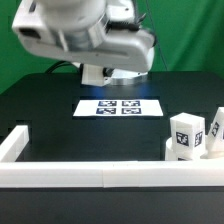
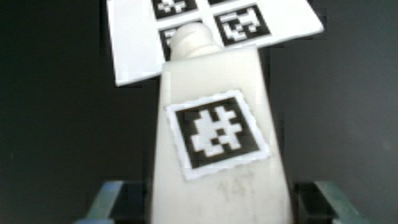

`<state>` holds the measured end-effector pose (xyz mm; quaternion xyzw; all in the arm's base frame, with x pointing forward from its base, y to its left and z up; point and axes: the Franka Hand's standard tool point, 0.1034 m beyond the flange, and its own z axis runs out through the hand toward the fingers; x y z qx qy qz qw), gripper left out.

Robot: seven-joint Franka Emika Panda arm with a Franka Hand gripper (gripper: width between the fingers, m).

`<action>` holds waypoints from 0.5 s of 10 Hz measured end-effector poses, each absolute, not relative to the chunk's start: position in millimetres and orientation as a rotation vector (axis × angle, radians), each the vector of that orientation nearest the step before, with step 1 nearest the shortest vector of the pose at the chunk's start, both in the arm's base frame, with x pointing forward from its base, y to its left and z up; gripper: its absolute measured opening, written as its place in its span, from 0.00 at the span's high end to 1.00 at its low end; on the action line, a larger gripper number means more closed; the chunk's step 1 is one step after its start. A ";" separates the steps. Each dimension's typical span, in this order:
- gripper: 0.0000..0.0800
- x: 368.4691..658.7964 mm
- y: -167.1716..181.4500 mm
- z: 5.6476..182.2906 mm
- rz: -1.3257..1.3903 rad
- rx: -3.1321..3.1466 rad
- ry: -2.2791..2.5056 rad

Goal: Assemble stool

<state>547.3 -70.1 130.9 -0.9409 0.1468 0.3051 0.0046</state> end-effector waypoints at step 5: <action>0.59 567.2 -9.6 152.8 0.340 -3.046 0.589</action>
Offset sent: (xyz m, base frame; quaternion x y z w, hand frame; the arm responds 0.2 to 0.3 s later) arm -0.0141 0.0730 0.0293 0.0698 0.1339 0.0751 0.9857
